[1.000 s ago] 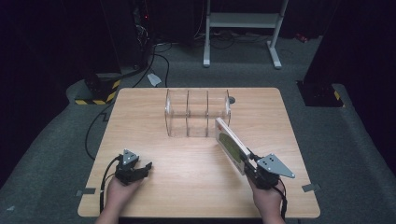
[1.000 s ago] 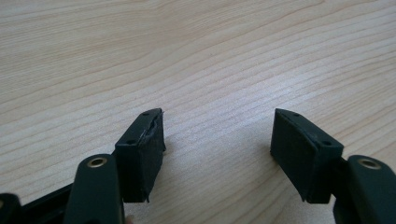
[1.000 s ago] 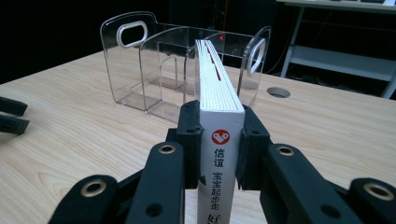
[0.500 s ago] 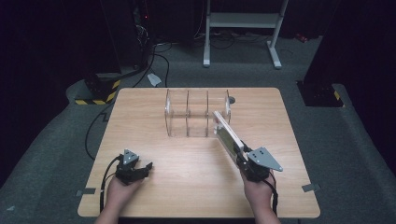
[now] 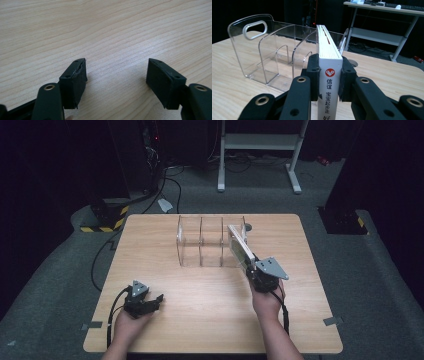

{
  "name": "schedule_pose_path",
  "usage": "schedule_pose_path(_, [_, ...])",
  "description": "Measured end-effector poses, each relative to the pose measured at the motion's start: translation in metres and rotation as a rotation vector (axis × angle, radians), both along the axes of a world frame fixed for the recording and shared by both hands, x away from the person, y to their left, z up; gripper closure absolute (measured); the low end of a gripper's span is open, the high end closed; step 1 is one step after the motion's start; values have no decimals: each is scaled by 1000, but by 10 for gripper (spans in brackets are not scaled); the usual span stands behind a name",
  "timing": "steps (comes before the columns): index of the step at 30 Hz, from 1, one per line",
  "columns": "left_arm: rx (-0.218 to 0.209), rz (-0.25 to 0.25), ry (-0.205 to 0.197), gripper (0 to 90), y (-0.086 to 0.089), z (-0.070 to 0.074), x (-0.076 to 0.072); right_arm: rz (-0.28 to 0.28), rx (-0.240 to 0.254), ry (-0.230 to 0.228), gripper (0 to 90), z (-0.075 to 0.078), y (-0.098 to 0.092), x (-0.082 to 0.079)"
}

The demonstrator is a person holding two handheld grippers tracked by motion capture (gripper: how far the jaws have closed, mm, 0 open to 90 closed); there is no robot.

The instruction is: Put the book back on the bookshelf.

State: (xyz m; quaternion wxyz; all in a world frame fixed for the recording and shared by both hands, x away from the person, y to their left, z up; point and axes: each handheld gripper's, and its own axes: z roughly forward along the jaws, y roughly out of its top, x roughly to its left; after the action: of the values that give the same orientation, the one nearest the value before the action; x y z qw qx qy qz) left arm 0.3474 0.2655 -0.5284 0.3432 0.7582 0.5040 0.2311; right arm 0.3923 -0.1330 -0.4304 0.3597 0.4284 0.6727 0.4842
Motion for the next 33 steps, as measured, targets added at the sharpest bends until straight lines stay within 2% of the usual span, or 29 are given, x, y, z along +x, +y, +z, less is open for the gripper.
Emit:
schedule_pose_path(5, [-1, 1, 0, 327, 0, 0, 0, -11, -26, -18, 752, 0, 11, 12])
schedule_pose_path(13, [-1, 0, 0, 327, 0, 0, 0, -32, -1, -13, 751, -3, 20, 27])
schedule_pose_path(16, [1, -1, 0, 327, 0, 0, 0, -41, -17, -13, 751, -4, 26, 31])
schedule_pose_path(29, [2, -1, -1, 327, 0, 0, 0, -74, -23, 2, 751, -9, 31, 43])
schedule_pose_path(33, [0, 0, 0, 327, 0, 0, 0, -85, -32, -8, 751, -12, 32, 45])
